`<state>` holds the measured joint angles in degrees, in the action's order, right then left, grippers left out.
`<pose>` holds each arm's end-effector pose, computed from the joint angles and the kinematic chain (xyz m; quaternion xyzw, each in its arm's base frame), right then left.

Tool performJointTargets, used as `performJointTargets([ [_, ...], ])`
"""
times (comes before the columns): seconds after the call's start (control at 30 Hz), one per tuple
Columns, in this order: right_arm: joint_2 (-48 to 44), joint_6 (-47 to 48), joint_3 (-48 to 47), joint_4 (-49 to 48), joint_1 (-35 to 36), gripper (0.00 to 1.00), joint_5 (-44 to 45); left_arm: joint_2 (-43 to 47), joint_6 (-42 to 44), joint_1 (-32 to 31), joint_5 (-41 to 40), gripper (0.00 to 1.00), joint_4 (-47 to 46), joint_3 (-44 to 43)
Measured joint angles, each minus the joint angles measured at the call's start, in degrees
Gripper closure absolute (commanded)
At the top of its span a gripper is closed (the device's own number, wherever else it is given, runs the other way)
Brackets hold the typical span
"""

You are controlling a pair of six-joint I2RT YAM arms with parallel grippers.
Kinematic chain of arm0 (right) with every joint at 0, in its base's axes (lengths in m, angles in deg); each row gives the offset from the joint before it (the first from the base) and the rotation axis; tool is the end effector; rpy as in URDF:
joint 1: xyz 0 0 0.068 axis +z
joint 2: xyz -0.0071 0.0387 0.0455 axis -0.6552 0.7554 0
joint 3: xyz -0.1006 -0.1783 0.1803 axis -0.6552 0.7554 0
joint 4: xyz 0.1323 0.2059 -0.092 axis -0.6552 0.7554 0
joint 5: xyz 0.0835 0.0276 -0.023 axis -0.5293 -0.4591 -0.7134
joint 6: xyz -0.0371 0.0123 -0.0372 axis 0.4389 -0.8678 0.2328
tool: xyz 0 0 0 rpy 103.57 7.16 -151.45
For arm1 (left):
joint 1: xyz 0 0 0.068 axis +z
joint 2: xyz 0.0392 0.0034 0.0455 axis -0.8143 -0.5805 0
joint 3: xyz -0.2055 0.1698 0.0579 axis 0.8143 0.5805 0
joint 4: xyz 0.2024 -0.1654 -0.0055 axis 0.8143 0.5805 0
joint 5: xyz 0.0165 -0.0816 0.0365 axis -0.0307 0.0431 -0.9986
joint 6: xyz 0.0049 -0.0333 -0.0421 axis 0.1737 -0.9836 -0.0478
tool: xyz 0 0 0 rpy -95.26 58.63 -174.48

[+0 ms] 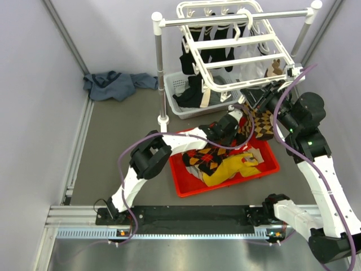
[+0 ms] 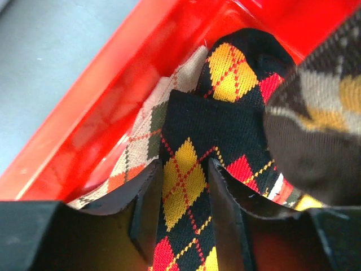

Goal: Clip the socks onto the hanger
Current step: Pick up the sock from the bin.

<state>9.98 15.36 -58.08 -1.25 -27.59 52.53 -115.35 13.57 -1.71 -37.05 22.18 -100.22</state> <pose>0.1863 0.0557 0.4469 -0.0503 0.6761 0.3362 0.6537 0.2881 -0.4180 0.1799 0.2677 0.8634 -0.1734 0.3910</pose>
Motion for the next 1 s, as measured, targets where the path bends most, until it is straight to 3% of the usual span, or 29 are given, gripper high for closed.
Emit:
performJointTargets([
  [0.27, -0.02, 0.39, 0.02, 0.0, 0.0, 1.0, 0.24, 0.35, -1.66, 0.07, 4.9, 0.97, -0.09, 1.07],
  [0.3, -0.02, 0.44, 0.02, 0.0, 0.0, 1.0, 0.28, 0.83, -1.84, 0.09, 5.38, 0.97, -0.11, 1.77],
  [0.57, -0.15, 0.92, 0.02, 0.02, 0.0, 1.0, 0.5, 10.6, -2.19, -0.09, 6.64, 0.96, 2.16, 11.41],
  [0.8, -0.17, 1.03, 0.02, 0.04, 0.0, 1.0, 0.74, 20.72, -2.6, -0.11, 5.95, 0.88, -0.5, 18.58],
  [1.0, -0.42, 1.42, 0.02, 0.07, 0.0, 1.0, 1.05, 21.55, -3.48, -0.15, 6.32, 0.79, -1.33, 19.3],
])
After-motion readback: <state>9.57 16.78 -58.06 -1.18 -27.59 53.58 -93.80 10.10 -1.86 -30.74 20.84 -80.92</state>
